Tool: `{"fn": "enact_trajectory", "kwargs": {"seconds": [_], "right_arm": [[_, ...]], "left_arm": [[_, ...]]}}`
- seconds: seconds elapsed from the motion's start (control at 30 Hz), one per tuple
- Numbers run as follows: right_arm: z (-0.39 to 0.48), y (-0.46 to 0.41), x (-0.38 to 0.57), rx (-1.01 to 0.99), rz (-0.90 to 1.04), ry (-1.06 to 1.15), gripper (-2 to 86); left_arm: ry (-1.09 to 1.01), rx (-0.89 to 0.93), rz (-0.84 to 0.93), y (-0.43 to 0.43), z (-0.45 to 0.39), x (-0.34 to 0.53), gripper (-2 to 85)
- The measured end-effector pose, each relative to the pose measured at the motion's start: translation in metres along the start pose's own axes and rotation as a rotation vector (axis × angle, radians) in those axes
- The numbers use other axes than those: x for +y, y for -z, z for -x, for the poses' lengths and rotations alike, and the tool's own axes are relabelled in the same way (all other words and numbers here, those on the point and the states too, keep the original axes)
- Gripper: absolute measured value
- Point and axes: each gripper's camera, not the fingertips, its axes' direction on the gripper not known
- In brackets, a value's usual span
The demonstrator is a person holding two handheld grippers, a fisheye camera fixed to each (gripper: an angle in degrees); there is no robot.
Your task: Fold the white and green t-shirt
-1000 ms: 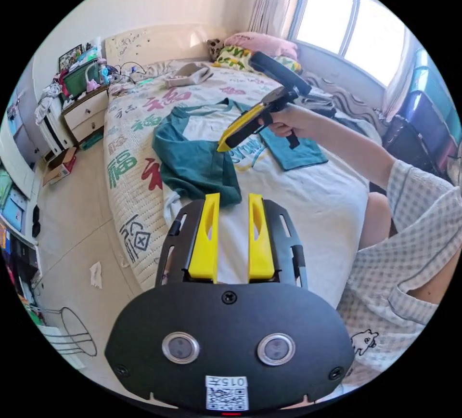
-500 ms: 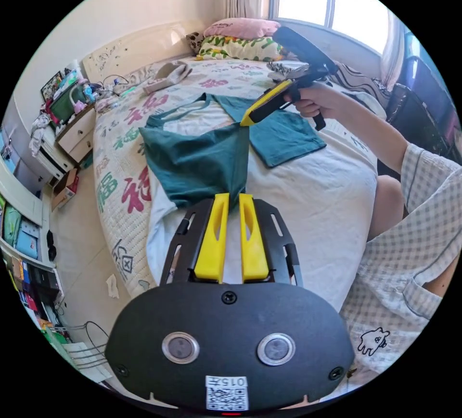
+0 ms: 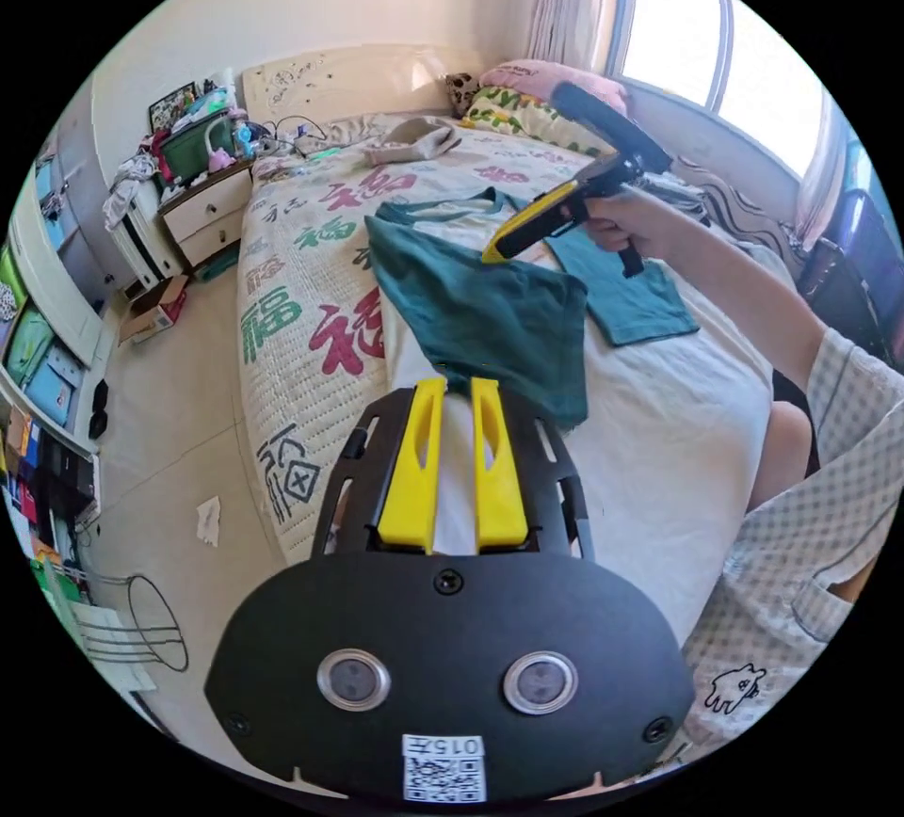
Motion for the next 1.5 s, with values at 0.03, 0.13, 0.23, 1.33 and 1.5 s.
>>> {"fn": "enact_trajectory", "kwargs": {"seconds": [0.03,0.13,0.23,1.33,1.5], "right_arm": [[-0.001,0.003,0.003,0.002,-0.008,0.000,3.2],[-0.012,0.017,0.017,-0.020,0.019,-0.007,0.0],[-0.019,0.035,0.030,-0.055,0.023,0.017,0.2],[-0.084,0.112,0.106,-0.479,0.118,-0.087,0.5],[-0.082,0.097,0.124,-0.428,0.193,-0.088,3.4]], "left_arm": [[-0.001,-0.008,0.025,-0.003,0.001,0.000,3.0],[0.000,-0.002,0.063,-0.009,0.007,0.005,2.3],[0.008,0.030,0.047,-0.001,0.014,0.006,2.5],[-0.180,0.238,-0.035,0.031,0.000,-0.019,2.0],[-0.196,0.266,0.125,0.003,0.002,-0.023,5.7]]}}
